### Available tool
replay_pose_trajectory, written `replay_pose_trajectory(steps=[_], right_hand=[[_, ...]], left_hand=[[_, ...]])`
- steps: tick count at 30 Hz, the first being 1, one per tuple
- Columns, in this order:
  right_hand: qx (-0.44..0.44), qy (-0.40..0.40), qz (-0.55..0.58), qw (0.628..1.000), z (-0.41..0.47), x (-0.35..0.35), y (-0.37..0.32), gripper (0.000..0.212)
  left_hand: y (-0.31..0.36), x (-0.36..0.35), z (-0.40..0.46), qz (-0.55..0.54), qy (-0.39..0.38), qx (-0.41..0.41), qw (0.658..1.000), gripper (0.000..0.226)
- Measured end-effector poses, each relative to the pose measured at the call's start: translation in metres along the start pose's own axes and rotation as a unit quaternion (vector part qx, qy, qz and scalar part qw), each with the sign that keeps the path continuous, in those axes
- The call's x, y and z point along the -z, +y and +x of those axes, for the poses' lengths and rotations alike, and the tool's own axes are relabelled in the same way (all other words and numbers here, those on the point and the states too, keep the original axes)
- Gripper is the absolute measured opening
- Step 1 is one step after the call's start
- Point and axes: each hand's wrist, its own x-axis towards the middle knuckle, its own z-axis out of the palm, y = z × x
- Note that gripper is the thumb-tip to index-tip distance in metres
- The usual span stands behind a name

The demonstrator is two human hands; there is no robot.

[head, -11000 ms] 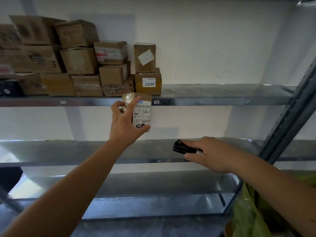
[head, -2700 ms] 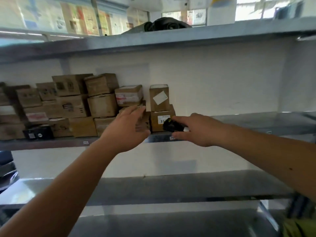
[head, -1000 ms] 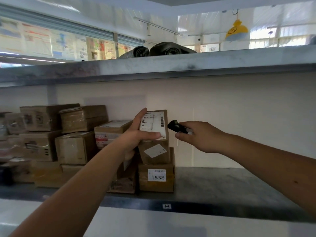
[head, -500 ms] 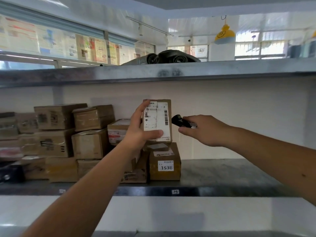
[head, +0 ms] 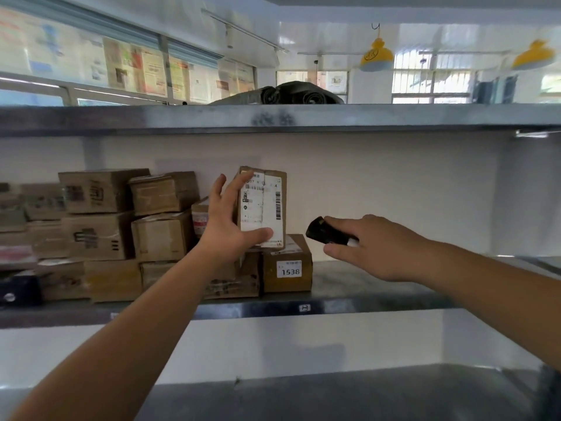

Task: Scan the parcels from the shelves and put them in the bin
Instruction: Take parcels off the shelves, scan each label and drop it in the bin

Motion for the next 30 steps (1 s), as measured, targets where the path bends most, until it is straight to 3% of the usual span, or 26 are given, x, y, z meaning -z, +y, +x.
replay_pose_trajectory(steps=[11,17,25,30], right_hand=[[-0.056,-0.008,-0.148,0.987,-0.076,-0.025,-0.008,0.072],[-0.074,-0.040,-0.082,0.993,-0.117,-0.024,-0.011,0.071],[-0.077,-0.056,0.006,0.995,-0.170,-0.034,-0.002,0.066],[-0.087,-0.079,0.012,0.993,-0.197,-0.044,-0.008,0.066]], left_hand=[[0.028,-0.009,-0.036,0.021,-0.049,-0.064,0.997,0.109],[0.035,-0.029,-0.060,0.002,-0.038,-0.101,0.994,0.108],[0.043,-0.044,-0.099,0.039,-0.019,-0.079,0.996,0.111],[0.032,-0.057,-0.125,0.042,0.015,-0.099,0.994,0.108]])
